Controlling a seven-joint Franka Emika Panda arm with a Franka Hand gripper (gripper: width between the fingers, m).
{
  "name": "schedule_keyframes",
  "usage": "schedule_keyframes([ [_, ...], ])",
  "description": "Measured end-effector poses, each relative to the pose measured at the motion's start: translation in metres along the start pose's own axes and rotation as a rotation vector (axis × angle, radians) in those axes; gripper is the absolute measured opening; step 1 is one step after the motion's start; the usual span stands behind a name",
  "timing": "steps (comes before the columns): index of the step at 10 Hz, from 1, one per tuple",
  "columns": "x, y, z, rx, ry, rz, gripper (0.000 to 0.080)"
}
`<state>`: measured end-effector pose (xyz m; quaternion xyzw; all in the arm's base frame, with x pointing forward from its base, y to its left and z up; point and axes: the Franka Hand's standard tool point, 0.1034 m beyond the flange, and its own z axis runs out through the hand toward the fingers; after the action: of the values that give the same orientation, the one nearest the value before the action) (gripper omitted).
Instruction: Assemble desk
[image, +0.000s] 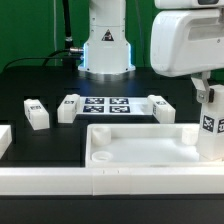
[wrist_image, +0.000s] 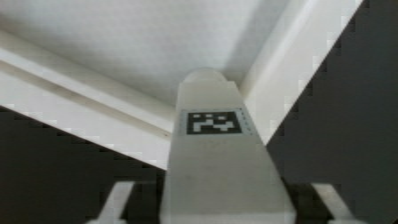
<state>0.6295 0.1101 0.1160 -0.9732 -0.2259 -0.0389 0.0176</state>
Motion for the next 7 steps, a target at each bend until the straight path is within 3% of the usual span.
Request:
schedule_keyframes([
  [1,0.0003,-0.0007,0.0001,0.003,0.002,0.037,0.0286],
  [7,-0.0014,-0.0022,0.0017,0.011,0.051,0.812,0.0287],
])
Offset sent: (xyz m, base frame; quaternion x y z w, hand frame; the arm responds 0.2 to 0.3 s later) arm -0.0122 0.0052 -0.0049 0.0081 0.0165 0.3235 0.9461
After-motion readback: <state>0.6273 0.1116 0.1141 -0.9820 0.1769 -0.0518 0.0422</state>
